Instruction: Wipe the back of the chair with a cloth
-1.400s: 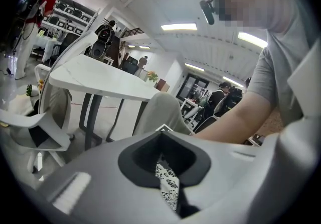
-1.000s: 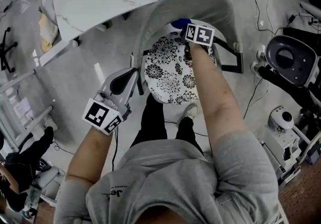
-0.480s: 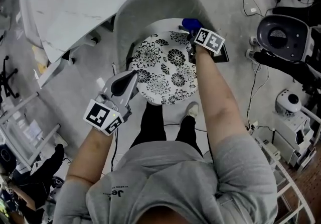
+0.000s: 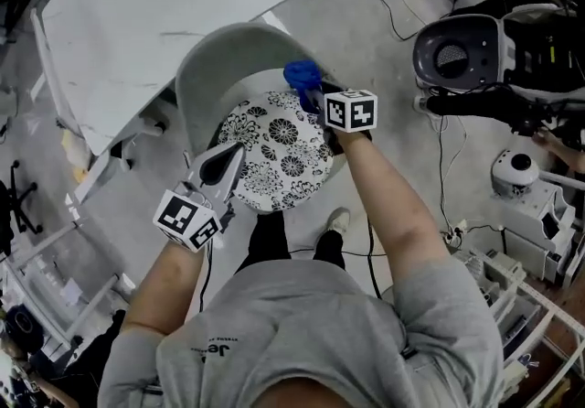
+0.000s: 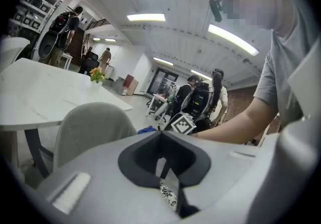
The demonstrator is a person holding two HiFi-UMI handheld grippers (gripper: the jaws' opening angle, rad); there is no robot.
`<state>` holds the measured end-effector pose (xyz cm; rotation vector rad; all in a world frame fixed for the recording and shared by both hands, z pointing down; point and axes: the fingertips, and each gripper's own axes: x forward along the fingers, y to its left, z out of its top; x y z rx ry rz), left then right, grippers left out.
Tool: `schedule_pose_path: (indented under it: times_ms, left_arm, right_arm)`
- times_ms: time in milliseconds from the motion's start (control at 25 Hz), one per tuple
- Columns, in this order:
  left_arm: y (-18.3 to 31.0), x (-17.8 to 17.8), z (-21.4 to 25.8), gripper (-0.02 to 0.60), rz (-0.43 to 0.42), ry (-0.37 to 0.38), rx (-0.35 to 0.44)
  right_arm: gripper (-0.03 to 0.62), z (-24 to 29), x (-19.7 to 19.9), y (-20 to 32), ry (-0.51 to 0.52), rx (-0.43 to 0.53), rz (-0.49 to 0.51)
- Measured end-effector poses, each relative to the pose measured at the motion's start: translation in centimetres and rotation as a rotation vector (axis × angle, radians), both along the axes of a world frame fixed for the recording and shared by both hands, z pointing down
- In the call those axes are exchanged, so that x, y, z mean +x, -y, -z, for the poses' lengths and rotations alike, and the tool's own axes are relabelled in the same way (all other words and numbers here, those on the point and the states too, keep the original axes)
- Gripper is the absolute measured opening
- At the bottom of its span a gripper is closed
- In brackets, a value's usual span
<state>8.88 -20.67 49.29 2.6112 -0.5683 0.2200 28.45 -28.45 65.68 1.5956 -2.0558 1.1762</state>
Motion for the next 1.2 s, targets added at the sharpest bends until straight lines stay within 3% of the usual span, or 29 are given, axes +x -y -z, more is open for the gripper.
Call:
schedule_pose_path:
  times_ms: [360, 720, 1200]
  left_arm:
    - [-1.9, 9.0, 9.7, 0.014, -0.074, -0.038, 0.087]
    - [-8.1, 18.0, 20.0, 0.014, -0.178, -0.103, 0.235]
    - [-13.6, 22.6, 26.7, 0.014, -0.235, -0.140, 0.305]
  right_arm:
    - [0.095, 14.5, 6.8, -9.6, -0.085, 0.125, 0.067]
    - [0.095, 27.9, 15.3, -20.2, -0.124, 0.291, -0.026]
    - [0.095, 41.5, 22.3, -29.2, -0.196, 0.508, -0.120]
